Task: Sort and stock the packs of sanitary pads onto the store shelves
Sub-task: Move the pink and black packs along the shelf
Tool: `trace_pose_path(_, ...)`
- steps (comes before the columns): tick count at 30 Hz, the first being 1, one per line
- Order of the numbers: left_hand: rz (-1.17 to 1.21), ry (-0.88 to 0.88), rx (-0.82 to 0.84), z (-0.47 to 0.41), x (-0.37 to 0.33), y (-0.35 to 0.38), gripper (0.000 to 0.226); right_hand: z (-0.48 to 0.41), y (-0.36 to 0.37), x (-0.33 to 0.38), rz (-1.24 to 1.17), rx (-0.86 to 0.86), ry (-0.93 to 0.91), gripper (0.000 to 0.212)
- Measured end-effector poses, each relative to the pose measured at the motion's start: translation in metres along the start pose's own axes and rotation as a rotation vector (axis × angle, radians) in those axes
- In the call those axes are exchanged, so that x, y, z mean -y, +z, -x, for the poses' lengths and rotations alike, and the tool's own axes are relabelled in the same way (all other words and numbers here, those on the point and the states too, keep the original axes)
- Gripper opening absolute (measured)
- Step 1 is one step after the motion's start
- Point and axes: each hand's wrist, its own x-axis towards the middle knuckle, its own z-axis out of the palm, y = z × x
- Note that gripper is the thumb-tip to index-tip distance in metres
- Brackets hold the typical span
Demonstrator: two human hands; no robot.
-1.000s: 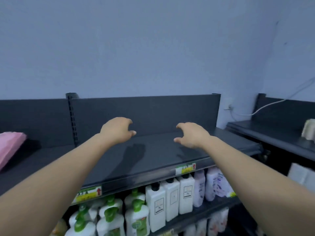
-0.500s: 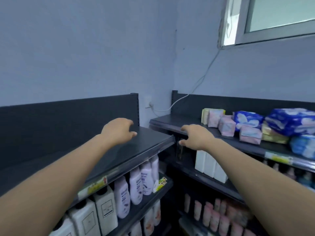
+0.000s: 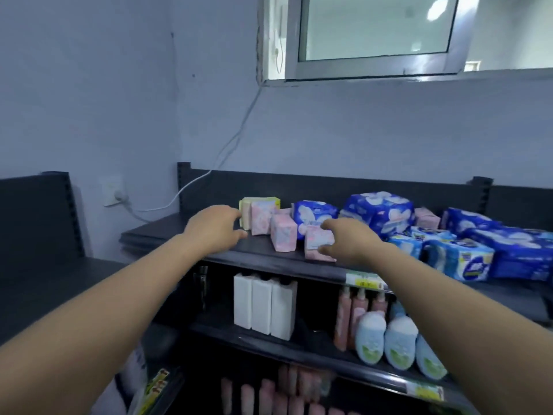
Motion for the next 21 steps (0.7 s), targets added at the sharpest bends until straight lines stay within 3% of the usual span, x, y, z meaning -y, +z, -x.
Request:
trace_pose_path(5,0.050,0.081,-0.004,-0.054,-0.052,0.014,0.040,-0.008,-0.006,-0.061,0.010,-0.046,0.107,0.046)
trace_pose_path(9,0.042,0.160,0.010,-0.088,-0.102,0.027,0.027,-0.004,-0.010,-0.112,0.028,-0.043,0.193,0.052)
trace_pose_path(13,0.080,0.215,0.005,-0.110,-0.156,0.036,0.043,0.005,-0.013,-0.164,0.059,-0.038,0.245,0.056)
trace_pose_path(21,0.113,0.290,-0.013,-0.138,-0.280,0.045,0.044,0.036,-0.036,-0.277,0.103,-0.053,0.334,0.051)
